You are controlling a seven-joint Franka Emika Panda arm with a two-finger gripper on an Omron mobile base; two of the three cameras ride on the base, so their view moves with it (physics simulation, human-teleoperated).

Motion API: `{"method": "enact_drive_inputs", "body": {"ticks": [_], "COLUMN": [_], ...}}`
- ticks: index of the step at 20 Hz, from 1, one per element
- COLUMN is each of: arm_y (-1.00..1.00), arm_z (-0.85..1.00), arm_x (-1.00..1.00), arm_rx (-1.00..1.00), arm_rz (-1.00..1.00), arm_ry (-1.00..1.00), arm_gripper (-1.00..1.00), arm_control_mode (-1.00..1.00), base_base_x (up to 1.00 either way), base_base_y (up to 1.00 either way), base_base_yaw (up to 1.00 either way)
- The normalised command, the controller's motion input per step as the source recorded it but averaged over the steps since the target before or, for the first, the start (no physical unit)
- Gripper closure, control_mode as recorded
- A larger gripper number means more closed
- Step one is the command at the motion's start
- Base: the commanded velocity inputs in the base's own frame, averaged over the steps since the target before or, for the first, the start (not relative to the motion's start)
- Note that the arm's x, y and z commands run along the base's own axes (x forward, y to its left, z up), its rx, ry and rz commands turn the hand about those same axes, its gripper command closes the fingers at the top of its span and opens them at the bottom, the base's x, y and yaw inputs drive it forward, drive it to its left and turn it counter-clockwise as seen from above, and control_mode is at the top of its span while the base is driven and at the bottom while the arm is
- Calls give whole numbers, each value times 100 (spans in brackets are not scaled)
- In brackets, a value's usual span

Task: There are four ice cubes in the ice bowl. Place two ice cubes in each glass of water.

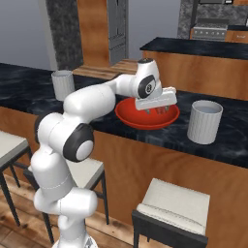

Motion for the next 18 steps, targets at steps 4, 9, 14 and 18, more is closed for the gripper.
{"method": "enact_drive_inputs", "body": {"ticks": [4, 9, 14, 18], "arm_y": [-12, -23, -35, -30], "arm_z": [-9, -1, -7, -26], "arm_x": [3, 11, 13, 3], "arm_rx": [0, 0, 0, 0], "arm_rz": [11, 11, 12, 12], "arm_ry": [0, 0, 0, 0], "arm_gripper": [-100, -100, -100, -100], "arm_control_mode": [-100, -100, -100, -100], "base_base_x": [0, 0, 0, 0], "base_base_y": [0, 0, 0, 0], "base_base_yaw": [0, 0, 0, 0]}}
